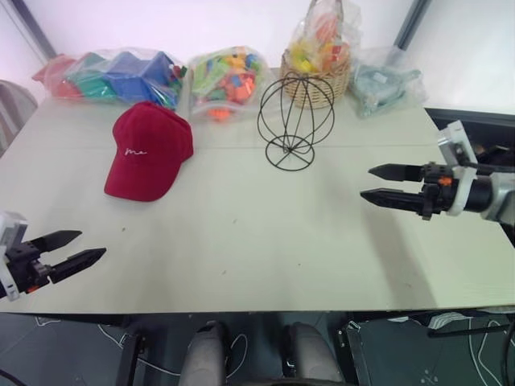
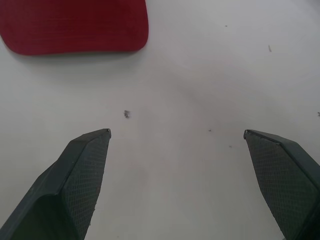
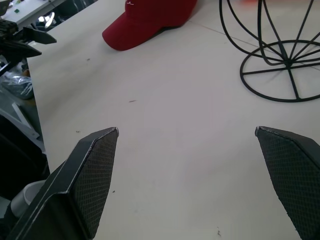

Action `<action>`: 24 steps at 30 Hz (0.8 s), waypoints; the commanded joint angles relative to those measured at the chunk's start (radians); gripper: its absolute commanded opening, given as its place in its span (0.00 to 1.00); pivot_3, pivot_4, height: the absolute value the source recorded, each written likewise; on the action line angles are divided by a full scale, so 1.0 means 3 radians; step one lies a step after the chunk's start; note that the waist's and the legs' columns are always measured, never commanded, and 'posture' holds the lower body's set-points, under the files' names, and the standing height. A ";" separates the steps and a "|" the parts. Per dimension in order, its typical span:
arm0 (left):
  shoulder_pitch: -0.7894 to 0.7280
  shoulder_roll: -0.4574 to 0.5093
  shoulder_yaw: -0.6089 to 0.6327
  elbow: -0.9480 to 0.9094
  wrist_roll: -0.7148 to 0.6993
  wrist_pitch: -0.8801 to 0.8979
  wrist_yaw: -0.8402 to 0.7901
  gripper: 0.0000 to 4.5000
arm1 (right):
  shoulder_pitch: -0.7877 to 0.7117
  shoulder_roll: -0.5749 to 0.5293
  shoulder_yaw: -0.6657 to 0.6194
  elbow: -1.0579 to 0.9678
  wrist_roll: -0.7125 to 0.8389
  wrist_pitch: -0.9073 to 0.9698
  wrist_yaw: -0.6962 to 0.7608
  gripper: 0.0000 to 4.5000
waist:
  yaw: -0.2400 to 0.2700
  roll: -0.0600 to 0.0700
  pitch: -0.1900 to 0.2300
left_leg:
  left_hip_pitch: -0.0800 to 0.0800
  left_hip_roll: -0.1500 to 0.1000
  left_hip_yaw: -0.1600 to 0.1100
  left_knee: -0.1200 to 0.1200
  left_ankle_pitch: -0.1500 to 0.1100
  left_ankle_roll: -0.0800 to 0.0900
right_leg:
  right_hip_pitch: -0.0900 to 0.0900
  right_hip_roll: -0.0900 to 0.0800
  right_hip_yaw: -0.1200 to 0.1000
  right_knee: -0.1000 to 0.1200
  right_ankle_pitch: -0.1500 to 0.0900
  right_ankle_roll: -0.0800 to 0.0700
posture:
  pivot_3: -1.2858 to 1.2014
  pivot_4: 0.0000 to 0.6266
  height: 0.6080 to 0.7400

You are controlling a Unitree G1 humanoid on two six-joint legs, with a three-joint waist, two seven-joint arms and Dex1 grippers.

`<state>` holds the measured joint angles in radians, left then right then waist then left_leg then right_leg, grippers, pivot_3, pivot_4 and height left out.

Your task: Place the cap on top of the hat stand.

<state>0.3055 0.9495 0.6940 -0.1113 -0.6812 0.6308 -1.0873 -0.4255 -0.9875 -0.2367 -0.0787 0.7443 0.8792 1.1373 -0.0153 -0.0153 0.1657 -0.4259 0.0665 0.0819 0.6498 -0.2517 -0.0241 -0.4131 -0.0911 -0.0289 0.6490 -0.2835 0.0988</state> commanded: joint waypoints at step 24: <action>-0.0288 -0.0034 -0.0033 0.0026 0.0204 -0.0267 0.0127 0.99 | -0.0141 0.0016 -0.0021 -0.0048 0.0060 0.0009 -0.0135 1.00 | 0.0003 0.0000 0.0000 | 0.0000 0.0000 -0.0001 0.0002 0.0000 0.0000 | 0.0002 0.0001 0.0000 0.0000 0.0000 0.0000 | 0.52 0.24 1.00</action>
<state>0.2254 0.9384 0.6792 -0.1027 -0.6311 0.5748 -1.0453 -0.4509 -0.9826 -0.2269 -0.0825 0.7576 0.8891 1.0988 -0.0143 -0.0153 0.1657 -0.4259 0.0665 0.0816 0.6504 -0.2517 -0.0241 -0.4126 -0.0906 -0.0289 0.6491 -0.2834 0.0989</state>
